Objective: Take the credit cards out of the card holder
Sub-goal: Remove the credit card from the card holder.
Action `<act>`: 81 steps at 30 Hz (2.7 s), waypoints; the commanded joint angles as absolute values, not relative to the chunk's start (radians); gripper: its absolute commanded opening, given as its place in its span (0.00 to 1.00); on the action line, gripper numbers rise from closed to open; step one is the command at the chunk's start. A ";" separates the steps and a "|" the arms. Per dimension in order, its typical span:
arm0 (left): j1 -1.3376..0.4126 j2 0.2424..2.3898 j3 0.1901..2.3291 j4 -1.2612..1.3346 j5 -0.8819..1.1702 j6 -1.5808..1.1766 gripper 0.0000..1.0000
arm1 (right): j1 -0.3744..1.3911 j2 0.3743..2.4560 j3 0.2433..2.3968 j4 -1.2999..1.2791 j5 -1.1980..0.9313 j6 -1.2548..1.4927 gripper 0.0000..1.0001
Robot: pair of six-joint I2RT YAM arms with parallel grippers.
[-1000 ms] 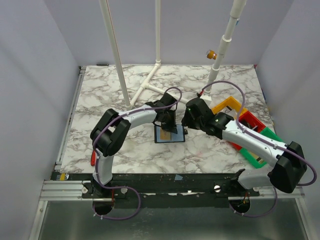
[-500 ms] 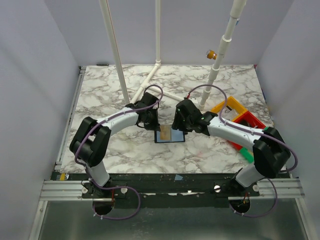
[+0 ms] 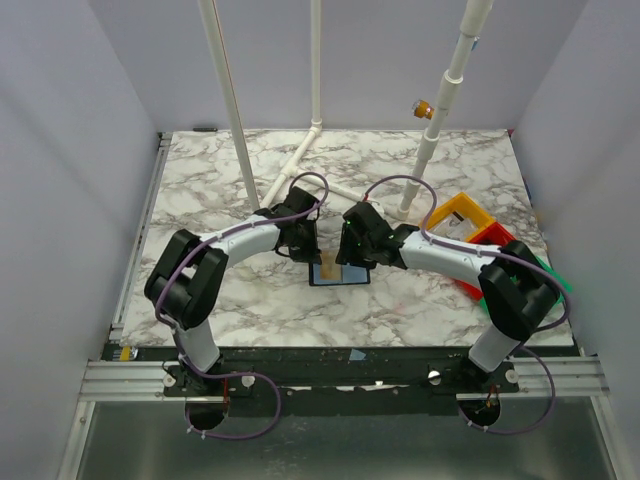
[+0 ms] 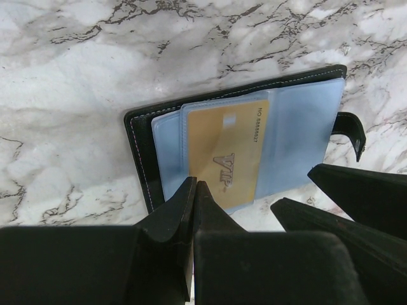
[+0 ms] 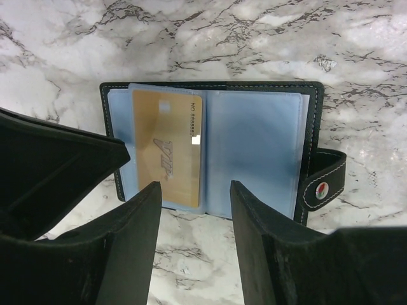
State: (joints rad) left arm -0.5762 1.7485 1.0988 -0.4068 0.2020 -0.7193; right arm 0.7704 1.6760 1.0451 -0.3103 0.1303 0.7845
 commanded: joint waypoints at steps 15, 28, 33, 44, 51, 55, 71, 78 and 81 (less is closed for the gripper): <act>-0.585 1.815 1.113 -0.374 0.227 -0.722 0.00 | 0.756 1.731 1.056 -0.246 0.078 0.781 0.50; -0.614 1.848 1.162 -0.385 0.247 -0.744 0.00 | 0.687 1.720 0.976 -0.163 -0.032 0.800 0.50; -0.615 1.850 1.163 -0.387 0.248 -0.746 0.00 | 0.656 1.715 0.929 -0.107 -0.094 0.820 0.50; -0.625 1.857 1.171 -0.390 0.249 -0.748 0.00 | 0.626 1.723 0.879 -0.009 -0.201 0.867 0.49; -0.633 1.873 1.183 -0.388 0.255 -0.753 0.00 | 0.616 1.752 0.865 0.051 -0.247 0.893 0.49; -0.635 1.886 1.181 -0.378 0.270 -0.762 0.00 | 0.594 1.761 0.845 0.085 -0.291 0.909 0.49; -0.636 1.935 1.200 -0.392 0.290 -0.787 0.00 | 0.510 1.768 0.733 0.268 -0.451 0.962 0.48; -0.636 1.948 1.193 -0.411 0.267 -0.787 0.00 | 0.449 1.744 0.648 0.380 -0.532 0.976 0.48; -0.636 1.952 1.192 -0.413 0.266 -0.788 0.00 | 0.443 1.742 0.618 0.442 -0.557 0.997 0.47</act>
